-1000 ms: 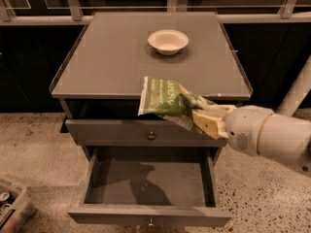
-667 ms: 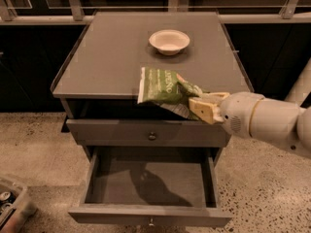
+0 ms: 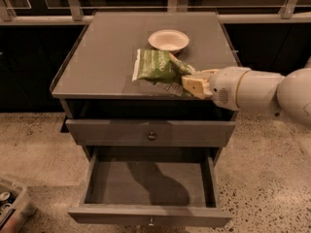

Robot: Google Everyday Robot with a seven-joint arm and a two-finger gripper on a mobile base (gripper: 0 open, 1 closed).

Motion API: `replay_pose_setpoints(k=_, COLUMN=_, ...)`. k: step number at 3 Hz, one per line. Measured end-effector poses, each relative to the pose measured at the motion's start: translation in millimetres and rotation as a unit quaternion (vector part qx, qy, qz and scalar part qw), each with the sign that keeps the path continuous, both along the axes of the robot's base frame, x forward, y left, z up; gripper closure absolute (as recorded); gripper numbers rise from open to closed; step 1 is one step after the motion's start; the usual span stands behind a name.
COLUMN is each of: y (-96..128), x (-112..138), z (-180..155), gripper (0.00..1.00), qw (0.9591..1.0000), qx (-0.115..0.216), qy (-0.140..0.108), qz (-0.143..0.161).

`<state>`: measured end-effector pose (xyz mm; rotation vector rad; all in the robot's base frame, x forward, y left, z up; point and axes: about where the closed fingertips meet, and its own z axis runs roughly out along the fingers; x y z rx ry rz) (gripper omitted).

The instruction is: Pick green jalapeno chip bag from middle drawer and place on counter

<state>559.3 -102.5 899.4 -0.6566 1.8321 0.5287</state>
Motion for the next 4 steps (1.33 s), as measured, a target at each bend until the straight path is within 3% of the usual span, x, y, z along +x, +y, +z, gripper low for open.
replay_pose_setpoints(k=3, y=-12.3, x=57.0, z=-3.0, gripper=1.0, qw=0.999, qx=-0.02, qy=0.013, qz=-0.039)
replay_pose_setpoints(k=4, y=-15.3, x=66.4, z=-9.3, gripper=0.81, qw=0.9977, qx=-0.046, qy=0.022, qz=-0.046)
